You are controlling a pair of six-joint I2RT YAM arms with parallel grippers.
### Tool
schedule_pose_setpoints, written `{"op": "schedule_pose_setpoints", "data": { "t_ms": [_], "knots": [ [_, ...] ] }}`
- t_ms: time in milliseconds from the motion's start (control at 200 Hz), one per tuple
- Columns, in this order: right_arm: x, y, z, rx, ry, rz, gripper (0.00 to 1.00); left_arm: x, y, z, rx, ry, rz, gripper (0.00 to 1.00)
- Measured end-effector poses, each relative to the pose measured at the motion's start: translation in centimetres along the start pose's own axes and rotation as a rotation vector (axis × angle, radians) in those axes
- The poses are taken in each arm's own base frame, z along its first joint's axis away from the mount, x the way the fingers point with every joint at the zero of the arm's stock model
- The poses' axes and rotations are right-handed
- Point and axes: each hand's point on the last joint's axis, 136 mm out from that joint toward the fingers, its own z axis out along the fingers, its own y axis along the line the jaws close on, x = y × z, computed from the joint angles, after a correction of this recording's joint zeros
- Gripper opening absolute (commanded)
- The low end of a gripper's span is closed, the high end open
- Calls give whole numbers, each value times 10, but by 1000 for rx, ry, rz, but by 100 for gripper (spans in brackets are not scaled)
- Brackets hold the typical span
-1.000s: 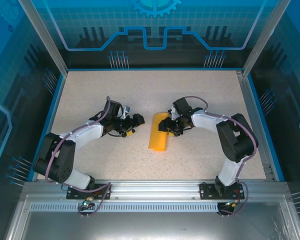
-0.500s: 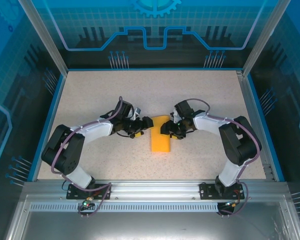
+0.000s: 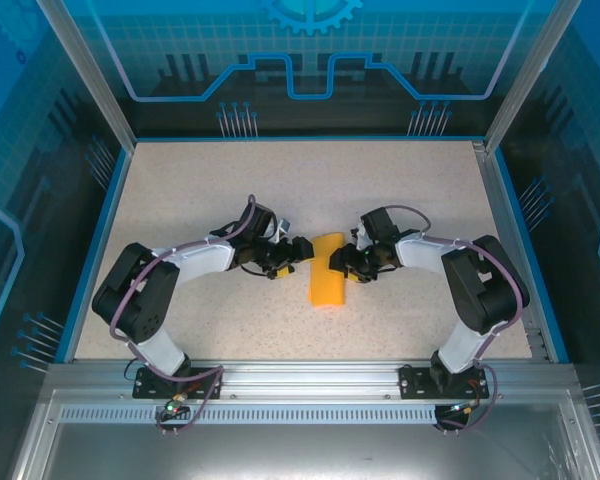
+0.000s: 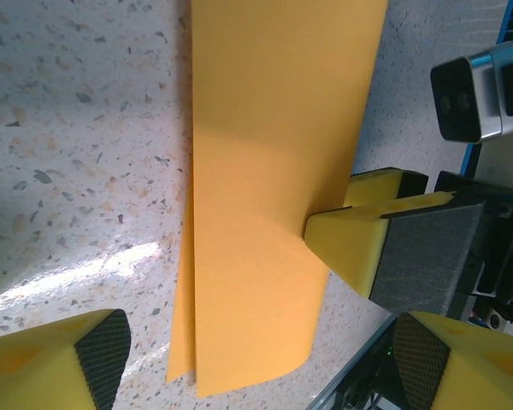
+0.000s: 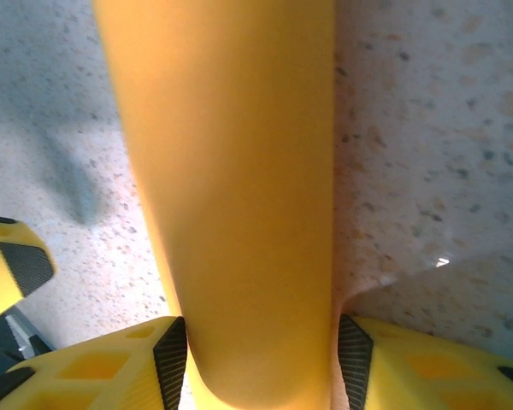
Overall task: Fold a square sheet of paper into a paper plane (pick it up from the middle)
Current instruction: Fold the square sheet of paper in half at the center of the table.
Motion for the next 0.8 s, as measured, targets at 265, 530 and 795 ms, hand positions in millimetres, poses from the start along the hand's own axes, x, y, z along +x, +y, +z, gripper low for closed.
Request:
{"op": "schedule_pose_setpoints", "data": {
  "t_ms": [265,530,795],
  "knots": [
    [-10,18,4,-44,-7,-27,48,-3,3,0,-18,-21,-2,84],
    [-15,23,8,-44,-14,-17,36,-8,2,-9,-44,-63,2,84],
    [-13,65,12,-122,-19,-46,32,-21,-5,-46,-108,-231,24,86]
  ]
}}
